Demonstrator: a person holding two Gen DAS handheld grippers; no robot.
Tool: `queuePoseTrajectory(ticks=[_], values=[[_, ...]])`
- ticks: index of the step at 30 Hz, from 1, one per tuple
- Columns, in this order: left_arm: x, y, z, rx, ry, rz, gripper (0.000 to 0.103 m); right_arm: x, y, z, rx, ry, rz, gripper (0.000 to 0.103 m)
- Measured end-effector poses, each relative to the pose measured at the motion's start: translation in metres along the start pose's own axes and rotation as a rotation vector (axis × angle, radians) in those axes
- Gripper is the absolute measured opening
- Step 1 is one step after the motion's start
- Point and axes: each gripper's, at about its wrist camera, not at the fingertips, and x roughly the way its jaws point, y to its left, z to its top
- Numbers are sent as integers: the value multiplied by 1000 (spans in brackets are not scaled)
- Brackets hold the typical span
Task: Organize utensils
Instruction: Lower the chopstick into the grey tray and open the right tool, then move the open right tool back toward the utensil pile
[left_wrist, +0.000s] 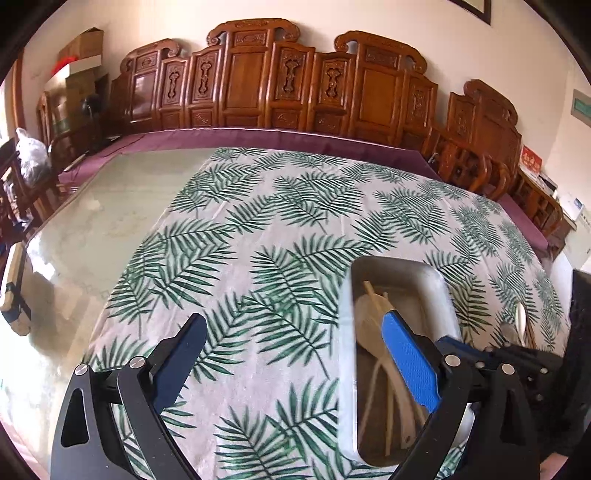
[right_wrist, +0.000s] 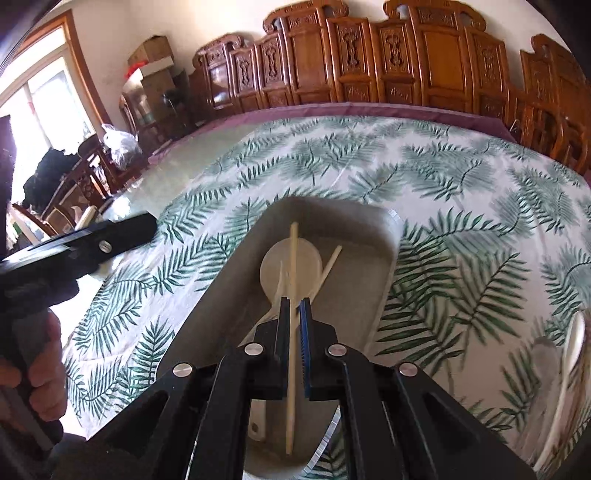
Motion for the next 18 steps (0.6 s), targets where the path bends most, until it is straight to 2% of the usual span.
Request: queuePoseTrajectory(ticks=[8,12,18], values=[[-7,-41,-7,54,9,-75,92,-77,-49,-20,-39,-71,-81,7],[-14,-71,-12,106,3,-97,92,-108,-82,-32,-30,-91,-138,23],[-21,-119,-26,176,6,-158,92,-136,-129,-50,-10,-100,-232,24]])
